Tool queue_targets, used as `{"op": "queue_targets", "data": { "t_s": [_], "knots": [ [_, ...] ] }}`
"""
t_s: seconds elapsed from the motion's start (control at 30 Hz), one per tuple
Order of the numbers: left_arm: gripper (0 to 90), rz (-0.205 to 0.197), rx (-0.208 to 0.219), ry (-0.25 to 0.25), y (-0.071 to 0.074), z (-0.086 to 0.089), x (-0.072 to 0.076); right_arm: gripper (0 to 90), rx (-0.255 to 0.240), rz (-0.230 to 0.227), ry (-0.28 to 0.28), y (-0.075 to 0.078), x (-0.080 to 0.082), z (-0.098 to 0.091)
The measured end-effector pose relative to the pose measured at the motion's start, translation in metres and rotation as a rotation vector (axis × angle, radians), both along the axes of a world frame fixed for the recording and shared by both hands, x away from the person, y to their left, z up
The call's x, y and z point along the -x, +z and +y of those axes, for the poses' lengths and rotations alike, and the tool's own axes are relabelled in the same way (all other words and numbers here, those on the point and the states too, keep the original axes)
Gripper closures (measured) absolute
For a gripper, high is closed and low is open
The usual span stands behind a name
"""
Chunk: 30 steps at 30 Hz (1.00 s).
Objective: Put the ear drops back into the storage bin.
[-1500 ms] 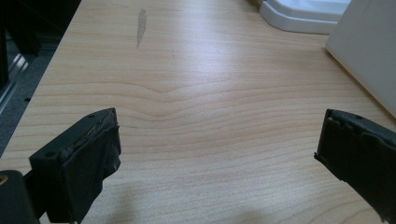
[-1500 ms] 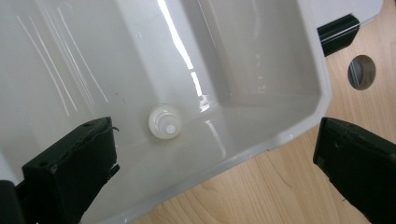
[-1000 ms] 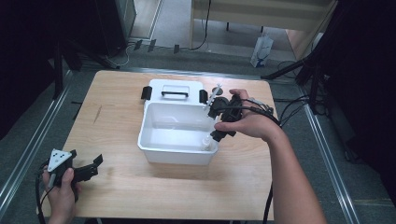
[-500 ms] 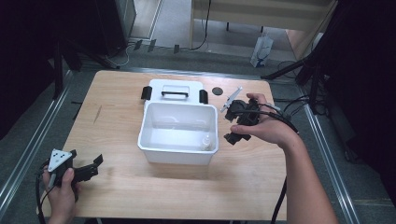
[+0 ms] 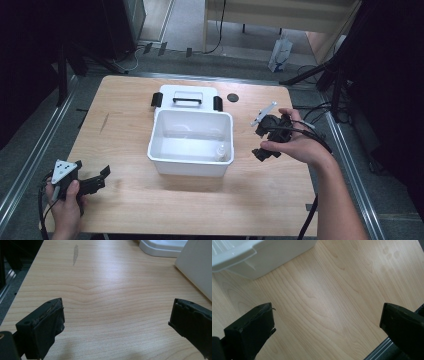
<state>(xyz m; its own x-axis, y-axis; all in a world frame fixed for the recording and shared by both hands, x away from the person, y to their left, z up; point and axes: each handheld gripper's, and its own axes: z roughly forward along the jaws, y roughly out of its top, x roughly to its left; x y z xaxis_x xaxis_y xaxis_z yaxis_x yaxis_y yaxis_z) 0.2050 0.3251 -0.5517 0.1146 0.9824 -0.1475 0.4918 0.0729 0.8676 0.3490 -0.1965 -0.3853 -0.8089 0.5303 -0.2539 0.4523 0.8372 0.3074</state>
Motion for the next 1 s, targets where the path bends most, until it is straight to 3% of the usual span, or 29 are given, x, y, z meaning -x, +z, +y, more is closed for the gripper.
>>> {"op": "queue_targets", "data": {
  "t_s": [0.57, 1.0],
  "knots": [
    [0.3, -0.001, 0.001, -0.002, 0.0, 0.0, 0.0, 0.0, -0.053, -0.028, -0.099, -0.033, 0.019, -0.038],
    [0.3, -0.001, -0.001, -0.001, 0.0, 0.0, 0.0, 0.0, -0.163, -0.069, -0.207, -0.07, 0.037, -0.072]
  ]
}}
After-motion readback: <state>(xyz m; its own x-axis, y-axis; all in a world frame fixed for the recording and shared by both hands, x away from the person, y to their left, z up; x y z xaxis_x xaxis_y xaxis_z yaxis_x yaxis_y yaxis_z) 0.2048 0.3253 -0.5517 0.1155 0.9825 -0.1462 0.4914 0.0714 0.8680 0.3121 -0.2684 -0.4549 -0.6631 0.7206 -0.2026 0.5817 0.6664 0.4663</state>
